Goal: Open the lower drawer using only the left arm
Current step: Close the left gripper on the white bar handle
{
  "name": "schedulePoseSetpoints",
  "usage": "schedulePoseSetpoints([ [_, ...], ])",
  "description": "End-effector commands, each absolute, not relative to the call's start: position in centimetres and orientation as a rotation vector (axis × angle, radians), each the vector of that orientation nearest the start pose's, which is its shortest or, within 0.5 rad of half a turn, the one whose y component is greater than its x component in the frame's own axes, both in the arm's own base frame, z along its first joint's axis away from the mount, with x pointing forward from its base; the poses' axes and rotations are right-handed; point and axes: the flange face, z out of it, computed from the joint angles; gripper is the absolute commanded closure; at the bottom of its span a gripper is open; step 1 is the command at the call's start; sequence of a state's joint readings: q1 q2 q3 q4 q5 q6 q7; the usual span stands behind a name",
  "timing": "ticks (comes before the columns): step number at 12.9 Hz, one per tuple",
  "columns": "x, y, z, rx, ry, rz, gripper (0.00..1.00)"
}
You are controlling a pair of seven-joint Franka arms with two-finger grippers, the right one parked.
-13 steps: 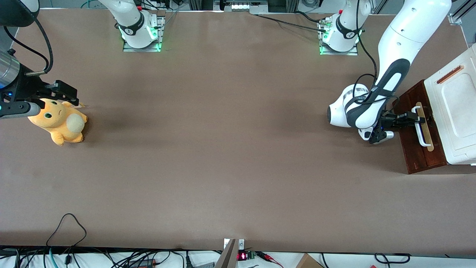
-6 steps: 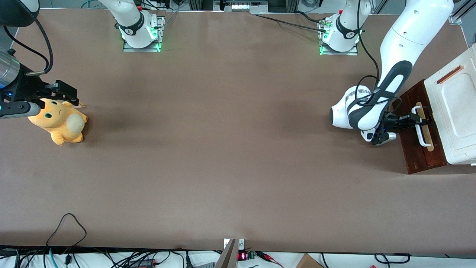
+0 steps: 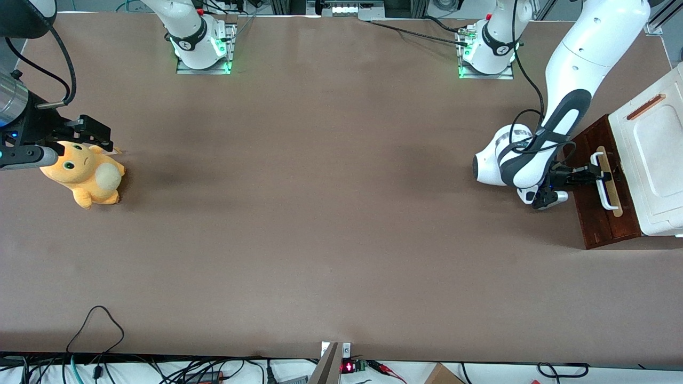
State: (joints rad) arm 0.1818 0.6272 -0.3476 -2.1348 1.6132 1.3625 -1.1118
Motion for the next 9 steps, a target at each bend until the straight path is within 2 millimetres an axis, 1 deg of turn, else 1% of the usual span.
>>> schedulePoseSetpoints([
  [1, 51.86, 4.11, 14.91, -1.558, 0.087, -0.022, 0.70],
  [3, 51.85, 4.27, 14.91, -1.558, 0.084, -0.019, 0.70],
  [4, 51.85, 4.27, 14.91, -1.558, 0.083, -0.020, 0.73],
  [7, 51.88, 4.27, 14.87, -1.558, 0.083, -0.020, 0.86],
  [9, 52.19, 4.28, 15.06, -1.555, 0.082, -0.029, 0.91],
])
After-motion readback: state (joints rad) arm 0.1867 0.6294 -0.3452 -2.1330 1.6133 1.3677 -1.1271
